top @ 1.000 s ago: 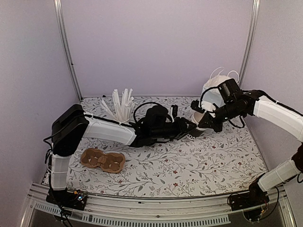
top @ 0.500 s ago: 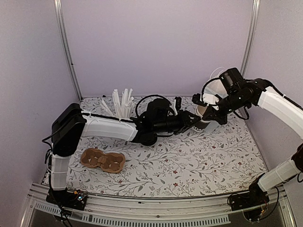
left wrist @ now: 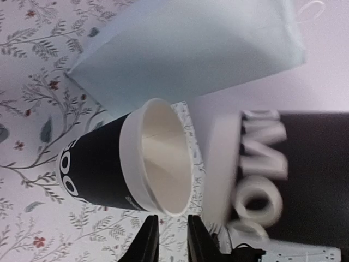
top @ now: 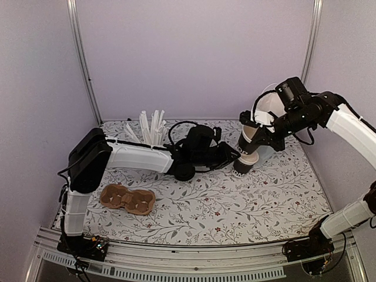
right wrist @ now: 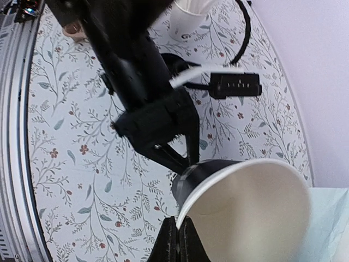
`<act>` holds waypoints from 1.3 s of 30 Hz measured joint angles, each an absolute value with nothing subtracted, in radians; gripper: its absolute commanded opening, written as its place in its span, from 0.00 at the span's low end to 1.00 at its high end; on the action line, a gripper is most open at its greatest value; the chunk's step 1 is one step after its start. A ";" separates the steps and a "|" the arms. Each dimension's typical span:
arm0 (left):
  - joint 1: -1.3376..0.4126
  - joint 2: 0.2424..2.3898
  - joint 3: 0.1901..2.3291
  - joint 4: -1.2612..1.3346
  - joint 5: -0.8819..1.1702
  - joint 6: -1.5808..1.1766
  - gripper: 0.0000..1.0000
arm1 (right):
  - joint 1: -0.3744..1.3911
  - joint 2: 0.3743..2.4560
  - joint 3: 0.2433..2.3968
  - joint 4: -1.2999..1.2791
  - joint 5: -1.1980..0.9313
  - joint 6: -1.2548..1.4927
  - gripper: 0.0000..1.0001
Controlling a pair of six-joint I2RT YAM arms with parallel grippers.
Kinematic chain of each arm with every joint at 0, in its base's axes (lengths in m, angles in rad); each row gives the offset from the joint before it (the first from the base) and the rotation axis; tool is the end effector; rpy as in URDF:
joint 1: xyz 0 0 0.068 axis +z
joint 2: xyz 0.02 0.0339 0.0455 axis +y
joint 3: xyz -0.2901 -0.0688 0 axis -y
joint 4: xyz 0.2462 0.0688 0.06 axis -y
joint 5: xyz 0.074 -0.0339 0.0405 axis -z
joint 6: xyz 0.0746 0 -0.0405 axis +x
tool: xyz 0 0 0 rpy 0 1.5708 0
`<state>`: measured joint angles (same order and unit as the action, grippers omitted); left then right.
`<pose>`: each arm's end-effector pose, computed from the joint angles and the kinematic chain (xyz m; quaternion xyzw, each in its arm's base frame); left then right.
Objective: Pack the takeout coffee
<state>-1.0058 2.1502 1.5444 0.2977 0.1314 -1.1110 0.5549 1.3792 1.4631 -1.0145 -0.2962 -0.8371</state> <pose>0.2896 -0.4751 0.2205 -0.0037 0.8064 -0.5393 0.2426 0.2366 0.1723 0.3621 -0.6376 0.6907 0.0949 0.3278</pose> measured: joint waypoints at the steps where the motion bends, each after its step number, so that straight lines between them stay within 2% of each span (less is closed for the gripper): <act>1: -0.998 2.164 1.541 0.272 0.113 -1.107 0.21 | 0.564 1.373 1.467 -1.011 -0.314 -0.839 0.00; 13: -0.975 2.160 1.509 0.204 0.001 -1.022 0.29 | 0.602 1.400 1.469 -0.985 -0.377 -0.835 0.00; 20: -0.980 2.112 1.508 0.196 -0.040 -0.932 0.49 | 0.602 1.400 1.474 -0.979 -0.350 -0.831 0.00; 26: -0.981 2.131 1.554 0.146 -0.028 -0.832 0.59 | 0.573 1.340 1.400 -0.972 -0.301 -0.828 0.00; 32: -0.974 2.255 1.750 0.089 -0.012 -0.712 0.61 | 0.464 1.217 1.239 -0.967 -0.282 -0.822 0.00; 39: -0.949 2.381 1.850 0.014 0.033 -0.643 0.60 | 0.426 1.120 1.104 -0.950 -0.302 -0.783 0.00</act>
